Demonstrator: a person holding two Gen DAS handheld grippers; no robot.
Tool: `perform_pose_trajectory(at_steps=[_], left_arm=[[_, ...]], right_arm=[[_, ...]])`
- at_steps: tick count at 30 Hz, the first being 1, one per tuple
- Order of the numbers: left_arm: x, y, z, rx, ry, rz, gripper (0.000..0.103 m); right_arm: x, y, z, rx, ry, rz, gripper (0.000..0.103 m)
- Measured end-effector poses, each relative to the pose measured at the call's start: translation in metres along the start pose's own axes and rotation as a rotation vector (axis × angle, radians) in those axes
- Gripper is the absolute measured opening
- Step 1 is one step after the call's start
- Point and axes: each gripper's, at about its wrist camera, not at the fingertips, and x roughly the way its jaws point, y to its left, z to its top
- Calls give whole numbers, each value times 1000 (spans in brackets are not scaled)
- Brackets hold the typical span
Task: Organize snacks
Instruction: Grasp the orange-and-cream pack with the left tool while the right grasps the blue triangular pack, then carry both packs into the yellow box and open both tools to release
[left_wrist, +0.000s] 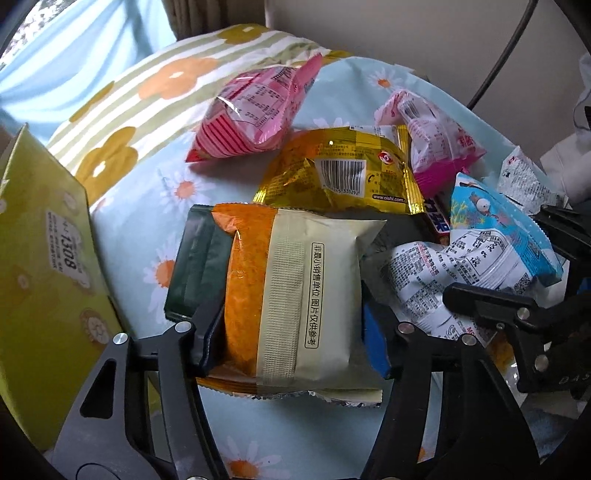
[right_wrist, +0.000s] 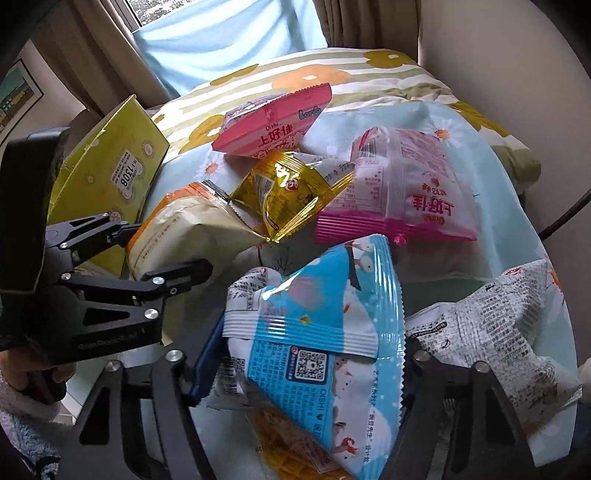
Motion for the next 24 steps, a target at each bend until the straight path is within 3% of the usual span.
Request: perform_pose_trajectory(at_steps=[12,24], left_arm=[[-34,1,-7,-78,-48,38,58],[-127,8,-14,-244,-196,100,58]], right_arm=[[-21,2,-5,-30,-20,27,65],[-85,20,18,-136,-114,72,65]])
